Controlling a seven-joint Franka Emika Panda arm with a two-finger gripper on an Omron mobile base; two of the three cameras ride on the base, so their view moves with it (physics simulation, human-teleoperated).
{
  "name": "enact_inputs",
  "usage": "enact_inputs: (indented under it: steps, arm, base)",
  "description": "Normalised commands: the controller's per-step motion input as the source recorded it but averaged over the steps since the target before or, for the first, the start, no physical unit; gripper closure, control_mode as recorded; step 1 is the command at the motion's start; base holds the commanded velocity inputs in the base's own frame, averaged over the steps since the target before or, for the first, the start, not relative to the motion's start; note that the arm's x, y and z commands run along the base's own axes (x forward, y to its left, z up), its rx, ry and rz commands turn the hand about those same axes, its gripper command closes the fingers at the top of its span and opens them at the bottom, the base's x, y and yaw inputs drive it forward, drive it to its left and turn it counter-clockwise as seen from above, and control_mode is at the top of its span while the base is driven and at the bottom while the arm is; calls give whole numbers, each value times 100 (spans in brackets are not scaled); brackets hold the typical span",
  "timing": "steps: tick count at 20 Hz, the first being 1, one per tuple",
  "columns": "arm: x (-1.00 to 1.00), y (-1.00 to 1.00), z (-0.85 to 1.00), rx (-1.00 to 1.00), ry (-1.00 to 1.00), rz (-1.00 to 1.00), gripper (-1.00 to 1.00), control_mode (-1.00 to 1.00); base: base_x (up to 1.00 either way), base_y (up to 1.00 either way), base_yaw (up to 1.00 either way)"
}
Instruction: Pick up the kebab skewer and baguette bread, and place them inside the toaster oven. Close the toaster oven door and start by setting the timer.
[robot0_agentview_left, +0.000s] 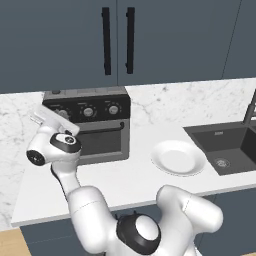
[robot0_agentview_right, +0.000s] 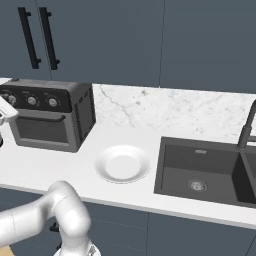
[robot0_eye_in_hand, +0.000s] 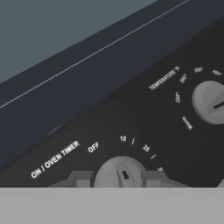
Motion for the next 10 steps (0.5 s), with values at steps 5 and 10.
enact_inputs:
  steps: [5, 10]
  arm:
    - [25, -7, 0, 35, -5, -3, 100, -100]
    - [16, -13, -1, 37, -9, -1, 100, -100]
  base:
    - [0, 0, 0]
    - [0, 0, 0]
